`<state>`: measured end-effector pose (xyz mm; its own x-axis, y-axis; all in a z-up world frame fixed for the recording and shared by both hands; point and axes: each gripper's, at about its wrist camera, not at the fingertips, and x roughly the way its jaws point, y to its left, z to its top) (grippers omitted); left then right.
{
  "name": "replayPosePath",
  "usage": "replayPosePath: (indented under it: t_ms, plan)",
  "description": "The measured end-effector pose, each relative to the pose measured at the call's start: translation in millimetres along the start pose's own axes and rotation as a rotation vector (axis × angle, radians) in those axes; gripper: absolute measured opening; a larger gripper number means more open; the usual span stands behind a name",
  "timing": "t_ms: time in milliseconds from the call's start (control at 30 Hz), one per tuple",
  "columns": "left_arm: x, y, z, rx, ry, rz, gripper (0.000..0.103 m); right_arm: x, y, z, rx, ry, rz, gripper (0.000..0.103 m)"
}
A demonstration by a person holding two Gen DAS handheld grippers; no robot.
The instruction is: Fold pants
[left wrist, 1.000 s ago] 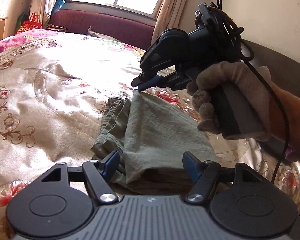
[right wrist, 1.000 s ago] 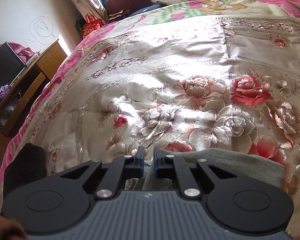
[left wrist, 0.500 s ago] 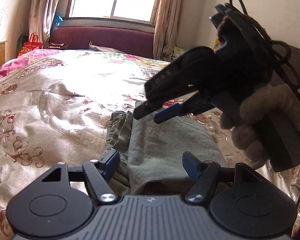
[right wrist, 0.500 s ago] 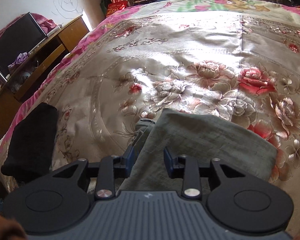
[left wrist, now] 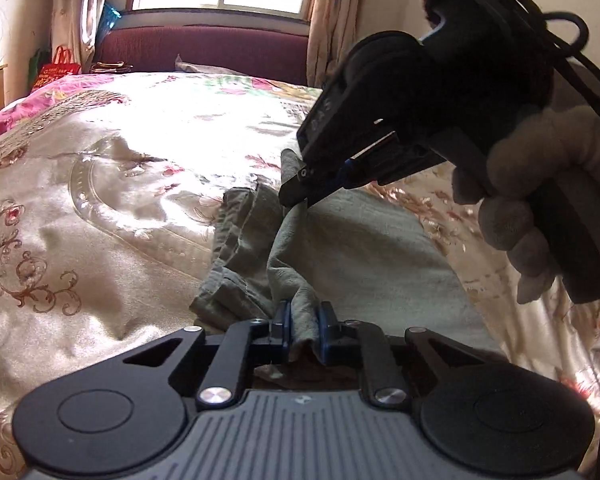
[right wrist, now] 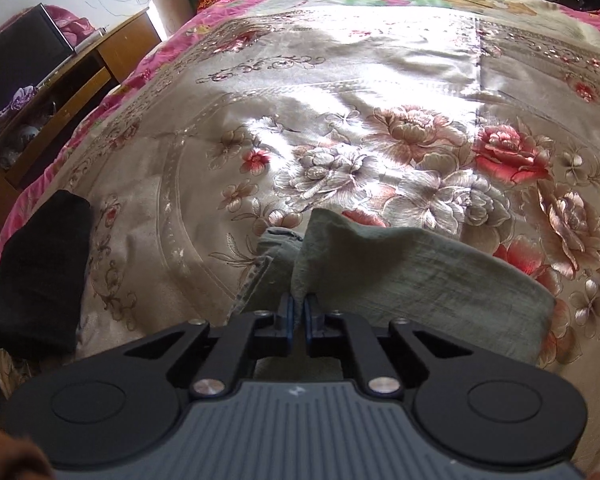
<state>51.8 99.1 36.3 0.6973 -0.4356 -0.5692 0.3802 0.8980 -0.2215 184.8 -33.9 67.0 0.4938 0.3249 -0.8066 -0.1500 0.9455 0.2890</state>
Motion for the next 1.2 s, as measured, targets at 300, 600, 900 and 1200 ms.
replayPosePath:
  t_ms: [300,600,900,1200]
  plan:
    - [6,33,-2,-0.100,0.036,0.079,0.031,21,27,25,0.015,-0.008,0.039,0.009]
    - [-16,24,4,-0.075,-0.053,0.028,0.052,-19,8,1,0.015,-0.090,-0.038,0.054]
    - [22,-1,3,0.075,0.067,0.084,0.055,37,5,2,0.035,0.022,-0.120,0.041]
    - [-6,24,15,-0.023,-0.037,0.042,0.026,-1,20,16,0.058,-0.030,0.025,0.006]
